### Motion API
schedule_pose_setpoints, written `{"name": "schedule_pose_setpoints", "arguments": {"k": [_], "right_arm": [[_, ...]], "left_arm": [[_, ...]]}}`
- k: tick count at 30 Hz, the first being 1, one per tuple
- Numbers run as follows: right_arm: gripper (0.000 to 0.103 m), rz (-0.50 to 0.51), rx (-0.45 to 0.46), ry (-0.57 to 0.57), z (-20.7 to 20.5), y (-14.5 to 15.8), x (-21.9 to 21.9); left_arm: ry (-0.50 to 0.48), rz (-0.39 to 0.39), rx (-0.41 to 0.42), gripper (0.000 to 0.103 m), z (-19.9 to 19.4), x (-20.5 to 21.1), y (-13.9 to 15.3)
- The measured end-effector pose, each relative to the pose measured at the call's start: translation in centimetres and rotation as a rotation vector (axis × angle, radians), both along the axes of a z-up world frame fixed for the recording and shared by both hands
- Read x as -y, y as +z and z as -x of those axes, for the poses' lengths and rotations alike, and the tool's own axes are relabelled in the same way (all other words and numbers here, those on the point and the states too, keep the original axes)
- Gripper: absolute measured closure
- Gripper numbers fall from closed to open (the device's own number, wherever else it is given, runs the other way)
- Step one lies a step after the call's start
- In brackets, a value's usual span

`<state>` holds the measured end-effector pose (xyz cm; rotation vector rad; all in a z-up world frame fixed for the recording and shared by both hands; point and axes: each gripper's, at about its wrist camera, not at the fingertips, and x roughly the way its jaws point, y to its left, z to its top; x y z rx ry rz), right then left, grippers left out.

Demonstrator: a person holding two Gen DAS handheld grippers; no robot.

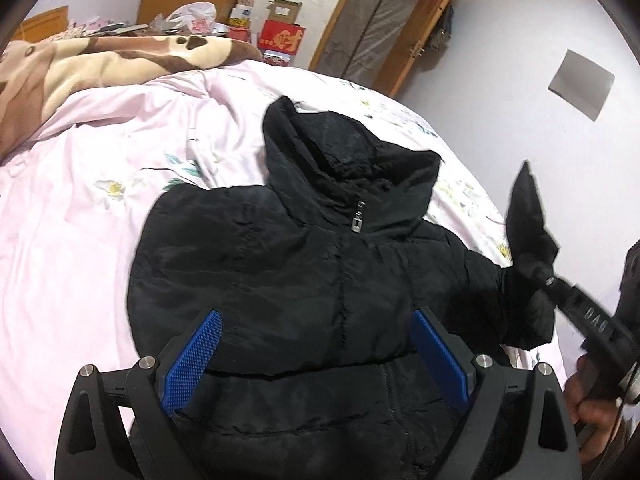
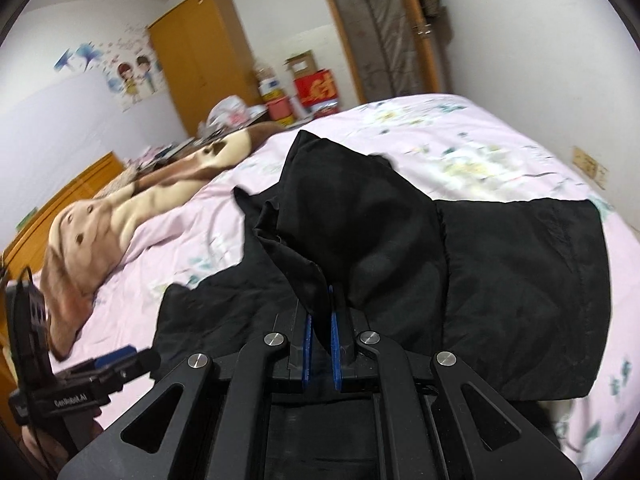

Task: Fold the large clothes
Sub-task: 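Lay the sleeve across the jacket body and open the right tool, then grasp the jacket hem with the left tool while the right tool grasps the hem beside it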

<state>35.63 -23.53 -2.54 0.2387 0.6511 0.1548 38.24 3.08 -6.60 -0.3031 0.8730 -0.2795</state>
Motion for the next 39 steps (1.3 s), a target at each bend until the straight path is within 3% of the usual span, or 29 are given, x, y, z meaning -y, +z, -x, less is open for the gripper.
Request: {"name": "schedule_pose_setpoints", "arguments": {"k": [12, 19, 22, 24, 25, 28, 32, 34, 36, 39], "right_arm": [[0.095, -0.011, -0.118, 0.175, -2.1, -5.0, -6.8], [0.092, -0.041, -0.211, 0.187, -2.8, -7.6, -6.5], [0.072, -0.065, -0.214, 0.191, -2.4, -7.7, -5.9], [0.049, -0.074, -0.21, 0.193, -2.0, -7.6, -5.5], [0.046, -0.079, -0.208, 0.191, -1.8, -7.5, -5.3], [0.041, -0.046, -0.197, 0.179, -0.9, -6.9, -4.5], [0.041, -0.012, -0.161, 0.153, 1.2, -5.7, -2.0], [0.041, 0.006, -0.158, 0.116, 2.0, -5.3, -0.3], [0.041, 0.042, -0.153, 0.058, 2.6, -5.0, 1.5], [0.041, 0.063, -0.149, -0.002, 3.4, -4.6, 4.1]], "left_arm": [[0.008, 0.142, -0.042, 0.007, -1.3, -3.0, -1.9], [-0.043, 0.216, -0.133, 0.007, -4.5, -1.4, -3.3], [-0.083, 0.233, -0.155, 0.005, -6.1, 0.3, -3.6], [-0.097, 0.252, -0.188, 0.005, -7.1, 1.2, -4.1], [-0.112, 0.263, -0.199, 0.005, -7.5, 1.8, -4.3], [-0.121, 0.212, -0.23, 0.005, -8.7, 3.6, -5.0], [-0.123, 0.053, -0.242, 0.005, -8.9, 6.0, -5.5], [-0.108, 0.036, -0.26, 0.005, -8.9, 6.4, -6.1], [-0.074, 0.014, -0.271, 0.015, -8.8, 6.3, -6.6], [-0.046, 0.001, -0.283, 0.047, -8.4, 6.3, -6.6]]}}
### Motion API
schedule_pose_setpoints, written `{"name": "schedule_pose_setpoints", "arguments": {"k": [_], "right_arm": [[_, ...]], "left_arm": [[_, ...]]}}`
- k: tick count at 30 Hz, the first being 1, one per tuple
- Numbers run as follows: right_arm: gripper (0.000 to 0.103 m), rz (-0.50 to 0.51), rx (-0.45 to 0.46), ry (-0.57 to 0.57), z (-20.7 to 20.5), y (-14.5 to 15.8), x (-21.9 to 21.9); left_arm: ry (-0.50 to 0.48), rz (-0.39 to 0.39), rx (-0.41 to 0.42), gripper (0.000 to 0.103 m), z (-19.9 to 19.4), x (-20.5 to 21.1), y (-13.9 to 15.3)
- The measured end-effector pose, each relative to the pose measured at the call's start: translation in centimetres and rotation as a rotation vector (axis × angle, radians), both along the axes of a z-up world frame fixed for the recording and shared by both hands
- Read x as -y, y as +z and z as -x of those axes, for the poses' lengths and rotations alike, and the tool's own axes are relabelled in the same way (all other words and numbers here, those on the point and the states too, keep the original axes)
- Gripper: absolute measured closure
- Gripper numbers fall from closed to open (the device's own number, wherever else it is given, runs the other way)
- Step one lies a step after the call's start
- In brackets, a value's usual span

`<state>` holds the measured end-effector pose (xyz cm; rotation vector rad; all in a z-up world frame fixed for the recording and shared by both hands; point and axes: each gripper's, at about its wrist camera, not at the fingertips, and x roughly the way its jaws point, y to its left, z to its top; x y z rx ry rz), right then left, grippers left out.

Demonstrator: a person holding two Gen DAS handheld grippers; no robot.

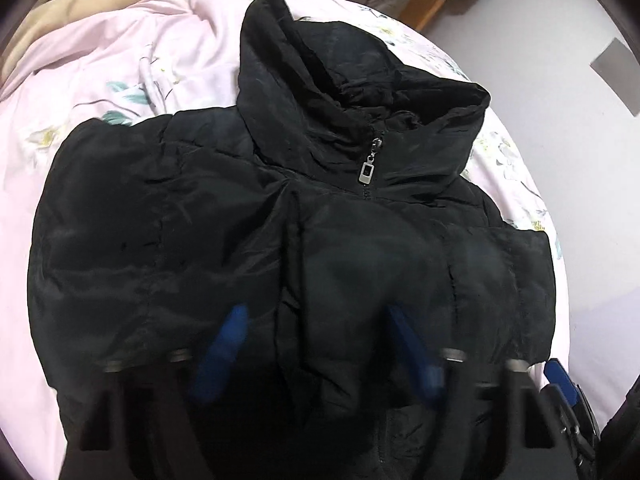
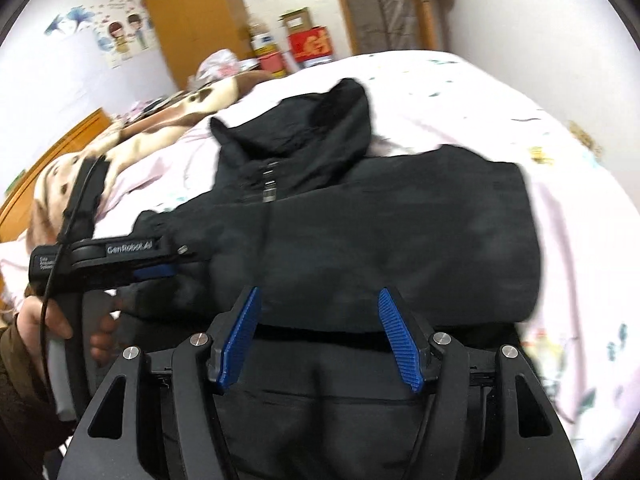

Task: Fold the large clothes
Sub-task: 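Grasp the jacket hem with the left tool while the right tool grasps the hem beside it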

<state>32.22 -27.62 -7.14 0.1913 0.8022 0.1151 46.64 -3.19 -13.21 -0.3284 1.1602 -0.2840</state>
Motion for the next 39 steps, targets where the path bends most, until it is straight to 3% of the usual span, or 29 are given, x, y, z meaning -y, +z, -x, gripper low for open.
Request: {"name": "schedule_pose_setpoints", "arguments": {"k": [2, 4, 7, 14, 18, 28, 31, 39], "right_arm": [[0.041, -0.005, -0.003, -0.033, 0.2, 0.2, 1.4], [0.041, -0.013, 0.004, -0.063, 0.5, 0.5, 2.6], [0.041, -0.024, 0.017, -0.099, 1.0, 1.1, 4.0], [0.041, -0.027, 0.041, -0.158, 1.6, 2.2, 5.7], [0.041, -0.027, 0.053, -0.163, 1.3, 2.6, 5.7], [0.041, 0.048, 0.024, -0.139, -2.1, 1.1, 4.6], [0.041, 0.087, -0.007, -0.12, -4.1, -0.1, 4.4], [0.038, 0.14, -0.105, -0.125, -7.9, -3.7, 5.3]], "left_arm": [[-0.005, 0.001, -0.001, 0.064, 0.2, 0.3, 0.3], [-0.004, -0.044, 0.027, 0.091, 0.7, 0.7, 1.1], [0.019, -0.001, 0.079, 0.096, 1.4, 0.0, 2.8], [0.093, 0.061, 0.205, 0.097, 2.6, -2.8, 7.7], [0.122, -0.009, 0.308, 0.097, 3.5, -4.6, 9.6], [0.213, -0.091, 0.16, 0.096, 3.9, -7.8, 2.3], [0.201, -0.147, 0.166, 0.09, 3.4, -7.4, 1.1], [0.177, -0.223, 0.128, 0.086, 2.0, -6.2, -1.6]]}}
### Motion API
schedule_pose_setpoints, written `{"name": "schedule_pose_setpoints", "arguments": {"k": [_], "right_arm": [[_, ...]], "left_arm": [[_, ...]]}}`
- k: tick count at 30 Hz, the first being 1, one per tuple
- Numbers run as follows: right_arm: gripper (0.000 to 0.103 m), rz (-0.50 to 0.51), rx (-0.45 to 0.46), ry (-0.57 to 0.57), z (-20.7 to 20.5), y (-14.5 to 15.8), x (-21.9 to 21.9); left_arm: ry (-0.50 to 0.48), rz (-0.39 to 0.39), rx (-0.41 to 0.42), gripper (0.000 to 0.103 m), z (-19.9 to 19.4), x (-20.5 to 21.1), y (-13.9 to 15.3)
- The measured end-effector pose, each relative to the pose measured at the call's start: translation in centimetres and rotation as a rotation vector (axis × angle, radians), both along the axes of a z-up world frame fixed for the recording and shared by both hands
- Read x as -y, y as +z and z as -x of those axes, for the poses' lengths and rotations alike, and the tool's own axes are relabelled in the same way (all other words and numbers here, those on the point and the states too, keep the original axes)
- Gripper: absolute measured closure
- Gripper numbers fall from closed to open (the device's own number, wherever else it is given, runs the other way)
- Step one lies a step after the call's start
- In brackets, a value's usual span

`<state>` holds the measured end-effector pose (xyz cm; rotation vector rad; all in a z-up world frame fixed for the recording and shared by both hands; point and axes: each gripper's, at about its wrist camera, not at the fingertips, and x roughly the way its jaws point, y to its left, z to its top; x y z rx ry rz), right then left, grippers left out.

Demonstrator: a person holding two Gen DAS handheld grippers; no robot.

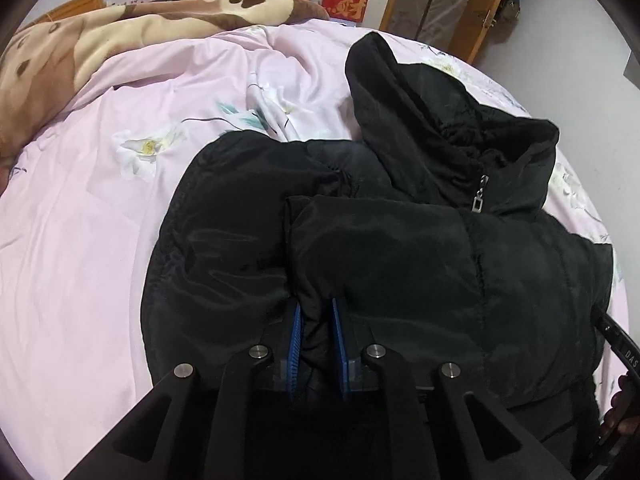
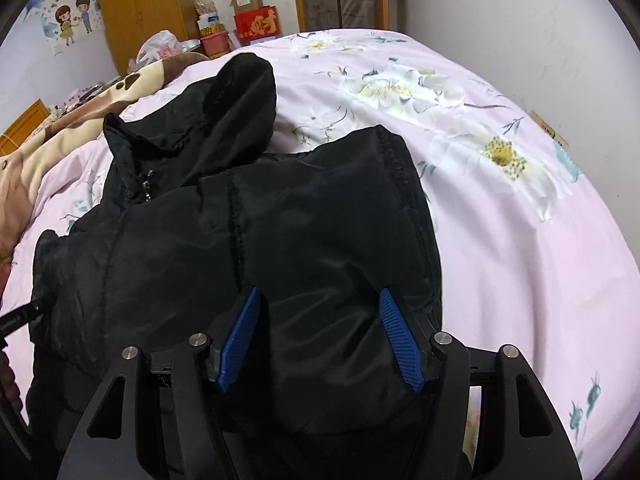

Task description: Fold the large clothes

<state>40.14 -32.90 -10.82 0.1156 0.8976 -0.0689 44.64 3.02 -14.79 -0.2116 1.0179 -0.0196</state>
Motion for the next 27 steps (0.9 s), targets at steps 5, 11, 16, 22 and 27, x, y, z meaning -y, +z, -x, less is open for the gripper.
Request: {"name": "schedule_pose_setpoints", "arguments": {"k": [5, 11, 16, 22, 27], "right_arm": [[0.032, 0.041, -0.03, 0.013, -0.3, -1.6, -0.1], [0.031, -0.001, -0.087, 0.013, -1.1, -0.6, 0.8], [0.031, -0.134, -0.012, 0.016, -1.5, 3.0, 2.1], [0.031, -0.151, 0.061, 0.014, -5.7, 6.9, 2.1], [0.031, -0.164, 0.081, -0.001, -12.0, 8.6, 1.9]], "left_arm": [[-0.014, -0.024, 0.013, 0.085, 0.2, 0.5, -0.7], [-0.05, 0.041, -0.025, 0.08, -0.5, -0.6, 0.5], [-0.031, 0.114, 0.08, 0.038, -1.2, -3.3, 4.4], [-0.031, 0.172, 0.11, 0.023, -6.8, -4.9, 8.7], [-0.043, 0.104, 0.104, 0.023, -13.2, -4.1, 10.5]]}}
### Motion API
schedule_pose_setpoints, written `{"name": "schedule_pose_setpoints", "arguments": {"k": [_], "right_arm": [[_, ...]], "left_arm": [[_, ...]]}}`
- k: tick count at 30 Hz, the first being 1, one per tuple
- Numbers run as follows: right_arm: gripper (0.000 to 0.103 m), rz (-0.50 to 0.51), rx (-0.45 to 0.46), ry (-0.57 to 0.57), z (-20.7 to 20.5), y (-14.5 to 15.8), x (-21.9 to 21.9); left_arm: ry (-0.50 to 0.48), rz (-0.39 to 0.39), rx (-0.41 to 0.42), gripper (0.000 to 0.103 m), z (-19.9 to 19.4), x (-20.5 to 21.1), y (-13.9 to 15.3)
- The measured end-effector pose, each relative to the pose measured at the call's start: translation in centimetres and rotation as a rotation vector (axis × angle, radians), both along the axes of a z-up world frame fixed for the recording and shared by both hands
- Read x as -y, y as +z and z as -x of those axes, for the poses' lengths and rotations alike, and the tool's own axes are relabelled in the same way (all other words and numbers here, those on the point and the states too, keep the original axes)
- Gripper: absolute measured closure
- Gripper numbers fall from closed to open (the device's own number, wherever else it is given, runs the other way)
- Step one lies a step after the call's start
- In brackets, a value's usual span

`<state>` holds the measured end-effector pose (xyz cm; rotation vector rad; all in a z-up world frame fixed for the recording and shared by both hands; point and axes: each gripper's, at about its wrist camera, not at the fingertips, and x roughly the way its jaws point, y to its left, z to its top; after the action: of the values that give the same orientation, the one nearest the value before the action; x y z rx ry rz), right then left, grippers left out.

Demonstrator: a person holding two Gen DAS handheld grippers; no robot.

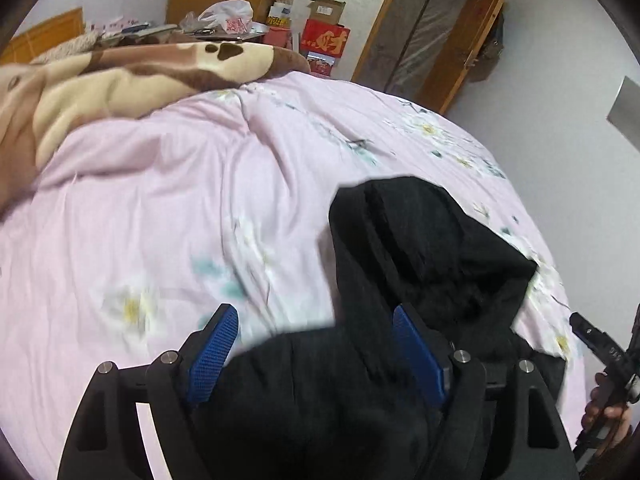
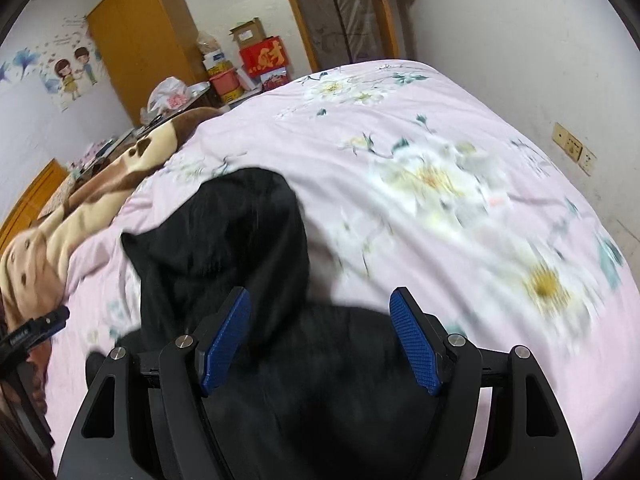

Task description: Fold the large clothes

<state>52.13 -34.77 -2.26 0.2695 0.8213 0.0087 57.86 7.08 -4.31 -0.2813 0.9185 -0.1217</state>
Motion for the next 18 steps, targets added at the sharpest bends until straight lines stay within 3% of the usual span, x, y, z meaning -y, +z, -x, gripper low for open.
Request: {"name": "schedule_pose_setpoints", "arguments": {"k": [6, 11, 15, 18], "right_arm": [[0.031, 0.016, -0.033, -0.005, -7.0, -0.4, -1.0], [0.031, 0.028, -0.144, 0.018, -11.2, -3.0, -1.7], [0.031, 0.146, -0.199, 0.051, -11.5, -5.5, -2.4], [0.031, 0.195, -0.241, 0.045, -11.3, -7.4, -1.9]], "left_arm": [[0.017, -0.023, 0.0, 0.023, -7.4, 1.7, -0.2], [0.062, 0.077, -0.044, 0.023, -12.2, 2.1, -2.8], [0.068, 0.021, -0.097, 0.023, -13.6, 3.0, -5.5], [0.071, -0.081, -0.135, 0.036, -13.8, 3.6, -7.5]]}}
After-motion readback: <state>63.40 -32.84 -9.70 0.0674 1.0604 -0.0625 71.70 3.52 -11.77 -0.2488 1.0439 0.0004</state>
